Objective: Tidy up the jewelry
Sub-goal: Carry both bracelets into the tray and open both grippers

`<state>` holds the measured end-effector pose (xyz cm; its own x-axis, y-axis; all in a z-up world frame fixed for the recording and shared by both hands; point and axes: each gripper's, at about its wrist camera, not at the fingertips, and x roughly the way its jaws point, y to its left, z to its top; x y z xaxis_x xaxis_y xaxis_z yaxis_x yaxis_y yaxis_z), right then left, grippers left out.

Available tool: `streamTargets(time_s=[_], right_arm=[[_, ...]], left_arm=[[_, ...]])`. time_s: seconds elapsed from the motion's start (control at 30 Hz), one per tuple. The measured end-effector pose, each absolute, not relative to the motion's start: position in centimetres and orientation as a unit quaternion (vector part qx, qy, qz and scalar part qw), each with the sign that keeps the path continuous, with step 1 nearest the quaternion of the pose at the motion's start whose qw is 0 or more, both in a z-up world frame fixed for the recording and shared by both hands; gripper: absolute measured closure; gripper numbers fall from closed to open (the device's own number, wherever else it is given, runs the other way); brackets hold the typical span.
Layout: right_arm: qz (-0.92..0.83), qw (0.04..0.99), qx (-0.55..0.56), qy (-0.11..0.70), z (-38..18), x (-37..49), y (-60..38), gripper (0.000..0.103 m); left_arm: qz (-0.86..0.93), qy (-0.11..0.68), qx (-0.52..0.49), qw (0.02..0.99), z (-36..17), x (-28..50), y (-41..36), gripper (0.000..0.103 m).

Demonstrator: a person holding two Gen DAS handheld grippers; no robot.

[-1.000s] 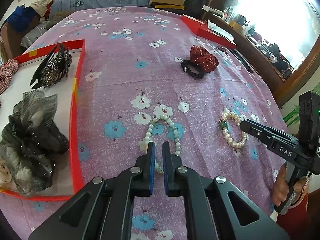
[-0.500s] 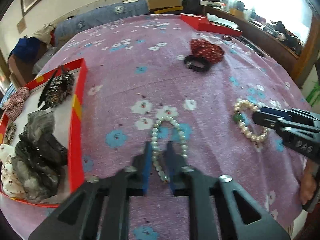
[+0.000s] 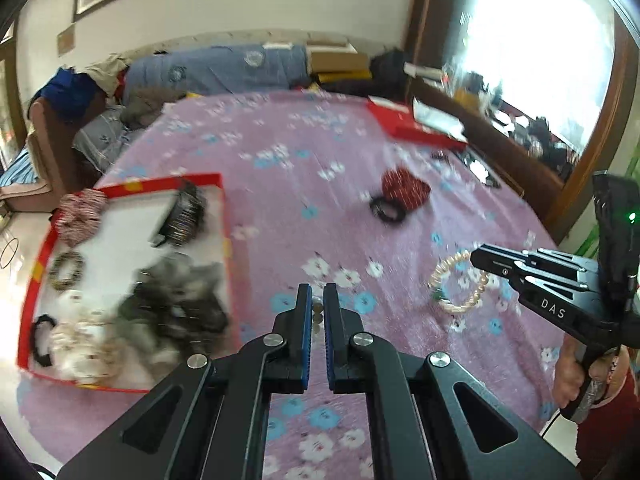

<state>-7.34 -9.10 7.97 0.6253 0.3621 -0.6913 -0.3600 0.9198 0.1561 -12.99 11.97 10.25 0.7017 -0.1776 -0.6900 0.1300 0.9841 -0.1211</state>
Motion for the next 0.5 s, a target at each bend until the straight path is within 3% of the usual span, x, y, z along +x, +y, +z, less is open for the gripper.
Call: streamTargets(time_s=[0.5], right_arm=[[0.267, 0.897, -0.02, 0.351, 13.2, -8.3, -1.9, 0.092]], left_arm=[[0.028, 0.346, -0.036, 0.937, 15.6, -15.9, 24.7, 0.098]])
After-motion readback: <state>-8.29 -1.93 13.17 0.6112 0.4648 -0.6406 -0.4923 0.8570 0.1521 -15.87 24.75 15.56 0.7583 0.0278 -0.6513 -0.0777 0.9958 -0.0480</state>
